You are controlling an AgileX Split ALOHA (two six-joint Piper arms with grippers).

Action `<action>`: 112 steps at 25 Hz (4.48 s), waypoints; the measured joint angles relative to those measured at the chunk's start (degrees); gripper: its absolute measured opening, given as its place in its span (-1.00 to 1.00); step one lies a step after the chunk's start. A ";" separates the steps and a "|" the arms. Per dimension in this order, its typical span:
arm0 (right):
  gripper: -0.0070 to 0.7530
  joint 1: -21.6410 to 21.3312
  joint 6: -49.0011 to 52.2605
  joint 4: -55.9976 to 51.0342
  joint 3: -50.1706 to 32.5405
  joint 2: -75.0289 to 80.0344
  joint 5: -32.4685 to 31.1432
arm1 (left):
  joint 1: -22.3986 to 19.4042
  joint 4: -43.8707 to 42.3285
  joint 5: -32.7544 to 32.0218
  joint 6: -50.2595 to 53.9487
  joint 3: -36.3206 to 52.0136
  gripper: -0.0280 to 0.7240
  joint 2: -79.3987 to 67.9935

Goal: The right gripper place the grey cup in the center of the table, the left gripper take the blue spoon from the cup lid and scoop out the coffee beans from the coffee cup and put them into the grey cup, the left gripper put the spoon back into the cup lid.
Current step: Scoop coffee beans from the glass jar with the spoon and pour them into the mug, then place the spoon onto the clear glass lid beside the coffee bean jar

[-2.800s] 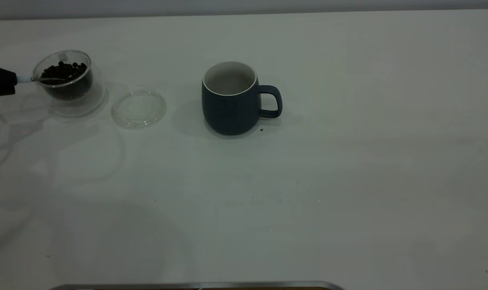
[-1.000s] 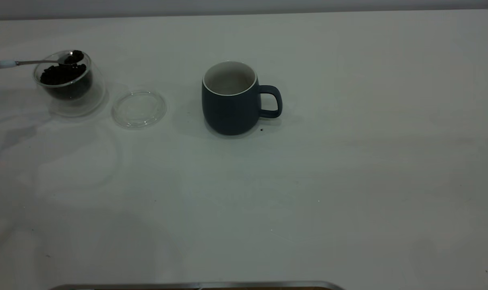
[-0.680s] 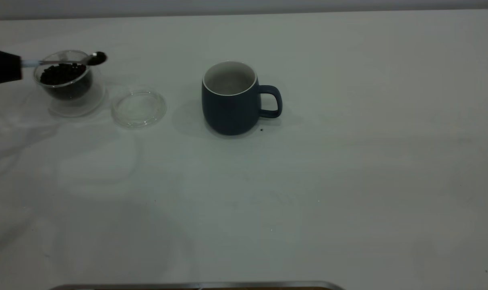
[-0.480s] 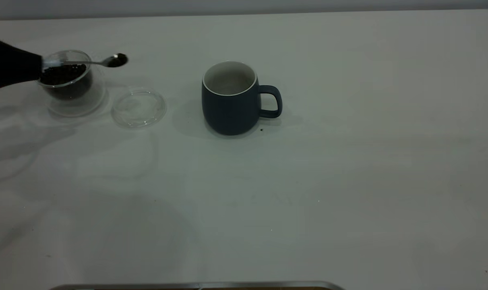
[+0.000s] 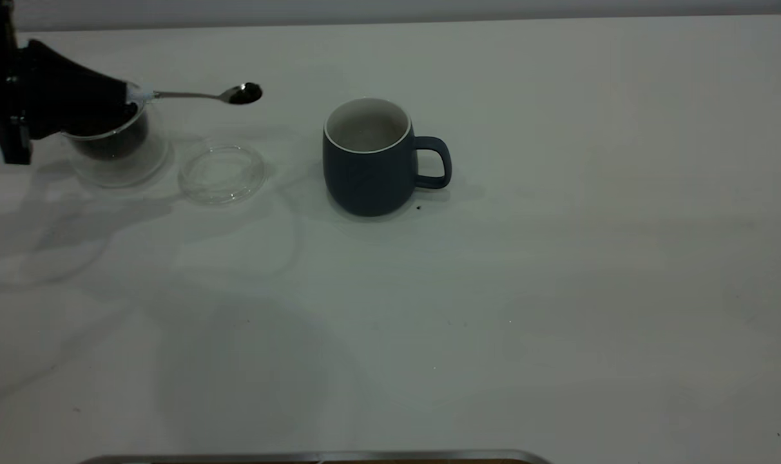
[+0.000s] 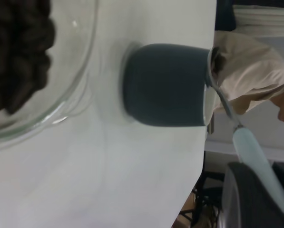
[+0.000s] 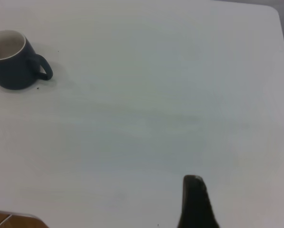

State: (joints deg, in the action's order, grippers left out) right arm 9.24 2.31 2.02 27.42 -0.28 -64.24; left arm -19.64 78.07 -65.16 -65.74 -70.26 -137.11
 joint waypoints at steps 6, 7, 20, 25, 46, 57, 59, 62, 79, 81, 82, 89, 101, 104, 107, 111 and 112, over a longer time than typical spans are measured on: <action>0.42 0.00 0.00 0.00 0.00 0.00 0.00 | 1.43 1.13 0.00 0.07 0.00 -0.57 0.00; 0.42 0.00 0.00 0.00 0.00 0.00 0.00 | 1.78 1.13 0.00 0.11 0.00 -0.57 0.00; 0.42 0.00 0.00 0.00 0.00 0.00 0.00 | 6.73 1.30 -0.13 0.42 0.00 -0.57 1.33; 0.42 0.00 0.00 0.00 0.00 0.00 0.00 | 9.26 1.36 -0.13 -0.03 0.00 -0.57 1.33; 0.42 0.00 0.00 0.00 0.00 0.00 0.00 | 12.07 4.11 2.62 -6.04 0.00 -0.57 1.33; 0.42 0.00 0.00 0.00 0.00 0.00 0.00 | 12.07 4.11 3.16 -11.83 0.00 -0.57 1.33; 0.42 0.00 0.00 0.00 0.00 0.00 0.00 | 12.07 4.11 3.27 -14.17 0.00 -0.57 1.33; 0.42 0.00 0.00 0.00 0.00 0.00 0.00 | 12.07 4.11 3.56 -16.12 0.00 -0.57 1.33; 0.42 0.00 0.00 0.00 0.00 0.00 0.00 | 15.31 6.10 8.47 -26.16 0.00 -0.57 0.14; 0.42 0.00 0.00 0.00 0.00 0.00 0.00 | 15.70 7.16 9.47 -29.12 0.00 -0.57 0.07; 0.42 0.00 0.00 0.00 0.00 0.00 0.00 | 15.95 7.70 9.62 -30.79 0.00 -0.57 0.05; 0.42 0.00 0.00 0.00 0.00 0.00 0.00 | 16.75 9.11 10.10 -45.93 0.00 -0.57 0.05; 0.42 0.00 0.00 0.00 0.00 0.00 0.00 | 16.75 11.54 8.32 -49.32 0.00 -0.57 0.05; 0.42 0.00 0.00 0.00 0.00 0.00 0.00 | 16.75 11.60 5.84 -46.25 0.00 -0.57 0.45; 0.42 0.00 0.00 0.00 0.00 0.00 0.00 | 16.75 11.60 3.81 -43.37 0.00 -0.57 2.02; 0.42 0.00 0.00 0.00 0.00 0.00 0.00 | 16.69 11.60 0.83 -37.84 0.00 -0.57 5.01; 0.42 0.00 0.00 0.00 0.00 0.00 0.00 | 16.64 11.60 0.57 -36.07 0.00 -0.57 5.83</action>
State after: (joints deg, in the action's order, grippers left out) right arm 9.24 2.31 2.02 27.42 -0.28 -64.24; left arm -3.00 89.67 -64.59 -101.81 -70.26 -131.29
